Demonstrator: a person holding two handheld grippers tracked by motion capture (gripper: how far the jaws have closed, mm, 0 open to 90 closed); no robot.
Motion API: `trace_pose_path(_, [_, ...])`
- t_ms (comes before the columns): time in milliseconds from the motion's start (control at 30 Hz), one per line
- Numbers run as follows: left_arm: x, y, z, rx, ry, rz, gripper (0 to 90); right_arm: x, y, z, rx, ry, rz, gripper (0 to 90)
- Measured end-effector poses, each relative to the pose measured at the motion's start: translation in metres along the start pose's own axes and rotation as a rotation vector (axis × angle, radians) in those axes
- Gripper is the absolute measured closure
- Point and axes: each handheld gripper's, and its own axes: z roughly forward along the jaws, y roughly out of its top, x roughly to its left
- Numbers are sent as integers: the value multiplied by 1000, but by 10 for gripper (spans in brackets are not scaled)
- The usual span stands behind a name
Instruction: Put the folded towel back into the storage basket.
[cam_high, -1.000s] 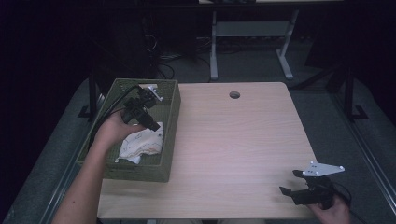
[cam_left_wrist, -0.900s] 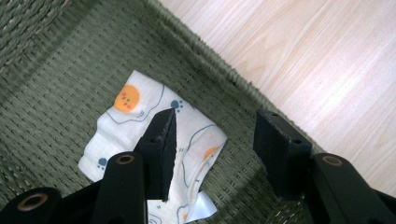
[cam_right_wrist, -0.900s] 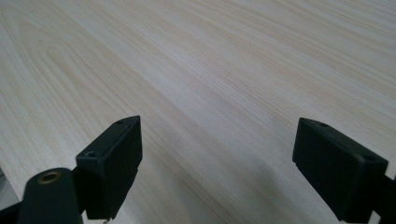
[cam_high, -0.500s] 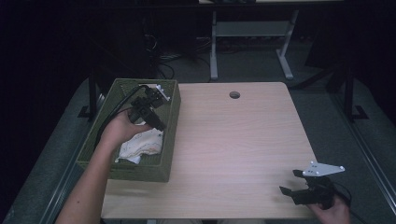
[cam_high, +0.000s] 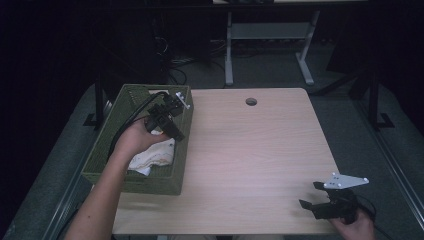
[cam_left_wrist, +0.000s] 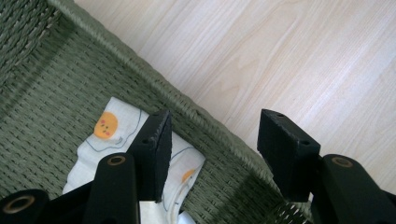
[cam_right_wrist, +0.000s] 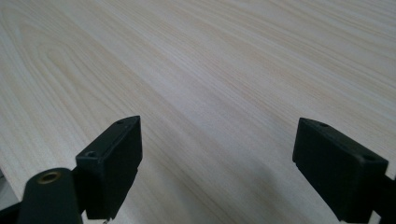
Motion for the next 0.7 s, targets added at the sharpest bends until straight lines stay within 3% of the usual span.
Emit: trace_pose_path(700, [-20, 23, 14, 6, -20, 48, 428, -1, -1, -3, -3, -11, 3, 154])
